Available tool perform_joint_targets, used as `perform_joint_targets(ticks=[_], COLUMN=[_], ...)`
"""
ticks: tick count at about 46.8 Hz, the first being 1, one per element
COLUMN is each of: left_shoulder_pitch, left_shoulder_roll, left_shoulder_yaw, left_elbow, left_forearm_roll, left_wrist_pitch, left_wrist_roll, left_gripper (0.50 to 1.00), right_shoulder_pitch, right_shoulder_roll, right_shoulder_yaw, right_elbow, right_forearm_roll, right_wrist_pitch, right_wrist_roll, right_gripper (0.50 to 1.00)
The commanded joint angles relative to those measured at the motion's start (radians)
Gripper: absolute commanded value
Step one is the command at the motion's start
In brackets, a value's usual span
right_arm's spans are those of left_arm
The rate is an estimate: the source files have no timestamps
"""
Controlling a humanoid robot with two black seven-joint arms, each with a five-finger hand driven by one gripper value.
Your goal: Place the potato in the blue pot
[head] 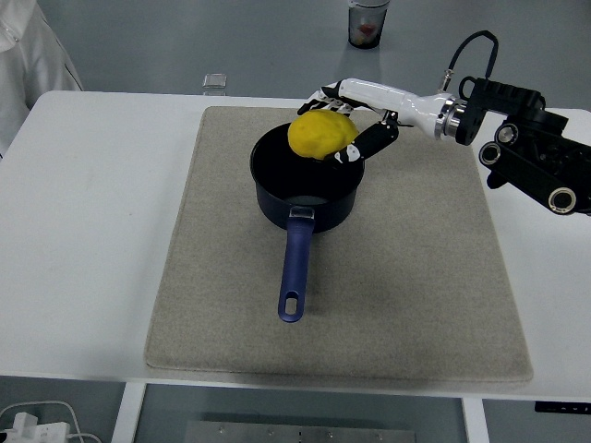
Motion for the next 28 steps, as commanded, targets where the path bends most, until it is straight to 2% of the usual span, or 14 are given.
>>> perform_joint_targets(ticks=[1, 10, 12, 17, 19, 28], left_shoulder_pitch=[0.0, 0.0, 0.0, 0.0, 0.0, 0.0], left_shoulder_roll=[0.0, 0.0, 0.0, 0.0, 0.0, 0.0], left_shoulder_yaw=[0.0, 0.0, 0.0, 0.0, 0.0, 0.0], left_elbow=[0.0, 0.0, 0.0, 0.0, -0.001, 0.0], left_forearm_roll=[0.0, 0.0, 0.0, 0.0, 0.0, 0.0], left_wrist_pitch=[0.0, 0.0, 0.0, 0.0, 0.0, 0.0], left_wrist_roll=[0.0, 0.0, 0.0, 0.0, 0.0, 0.0], left_gripper=[0.996, 0.996, 0.996, 0.996, 0.996, 0.996], right_shoulder_pitch=[0.007, 0.006, 0.006, -0.002, -0.005, -0.008], right_shoulder_roll=[0.025, 0.083, 0.097, 0.111, 0.119, 0.116], right_shoulder_yaw=[-0.003, -0.014, -0.019, -0.02, -0.022, -0.029], right_elbow=[-0.017, -0.056, -0.068, -0.074, -0.074, -0.1], right_forearm_roll=[0.0, -0.003, -0.003, -0.005, -0.005, -0.012], right_wrist_pitch=[0.003, 0.002, 0.002, 0.002, 0.002, 0.003], right_wrist_roll=[-0.006, -0.012, -0.012, -0.012, -0.012, -0.011], right_gripper=[0.5, 0.5, 0.539, 0.59, 0.627, 0.856])
